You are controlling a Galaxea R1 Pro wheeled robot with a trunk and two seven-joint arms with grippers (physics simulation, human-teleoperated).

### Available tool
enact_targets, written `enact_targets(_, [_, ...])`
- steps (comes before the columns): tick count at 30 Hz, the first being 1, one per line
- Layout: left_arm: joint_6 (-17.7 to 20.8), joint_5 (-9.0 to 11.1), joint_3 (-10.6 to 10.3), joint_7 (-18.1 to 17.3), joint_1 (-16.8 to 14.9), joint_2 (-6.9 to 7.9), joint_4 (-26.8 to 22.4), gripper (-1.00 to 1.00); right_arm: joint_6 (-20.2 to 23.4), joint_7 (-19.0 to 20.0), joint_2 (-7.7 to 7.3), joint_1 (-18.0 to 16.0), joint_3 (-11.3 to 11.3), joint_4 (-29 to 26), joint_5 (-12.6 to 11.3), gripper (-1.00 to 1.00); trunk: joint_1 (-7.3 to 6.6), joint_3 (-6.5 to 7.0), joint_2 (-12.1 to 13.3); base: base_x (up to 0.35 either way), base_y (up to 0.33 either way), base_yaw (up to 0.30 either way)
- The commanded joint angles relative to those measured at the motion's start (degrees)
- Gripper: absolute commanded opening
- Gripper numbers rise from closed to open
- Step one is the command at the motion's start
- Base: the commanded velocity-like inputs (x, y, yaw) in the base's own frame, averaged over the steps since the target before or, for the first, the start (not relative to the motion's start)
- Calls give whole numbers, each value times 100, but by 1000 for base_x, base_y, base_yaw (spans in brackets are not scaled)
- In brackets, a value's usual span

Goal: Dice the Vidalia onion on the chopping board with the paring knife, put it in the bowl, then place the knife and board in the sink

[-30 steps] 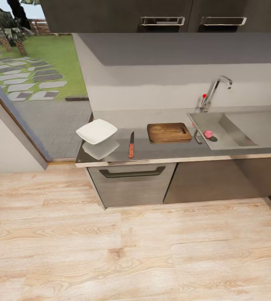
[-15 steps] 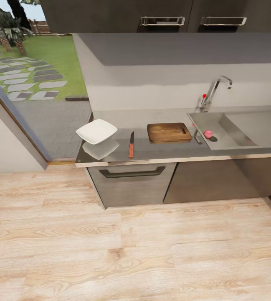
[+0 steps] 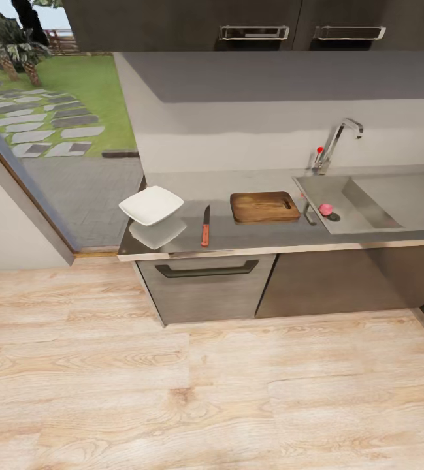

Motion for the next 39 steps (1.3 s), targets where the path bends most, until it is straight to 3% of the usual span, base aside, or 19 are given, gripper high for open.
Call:
enact_targets(1, [-7, 4, 1, 12, 4, -1, -9, 100, -6, -30, 8, 2, -23, -7, 62, 100, 4, -7, -9, 0, -24, 0])
enact_targets(12, [-5, 4, 1, 15, 4, -17, -12, 100, -31, -30, 10, 2, -18, -6, 62, 100, 4, 10, -9, 0, -295, -9])
enact_targets(39, [-5, 11, 11, 21, 4, -10, -17, 100, -68, -30, 27, 2, -14, 2, 62, 100, 4, 240, -9, 0, -319, -24])
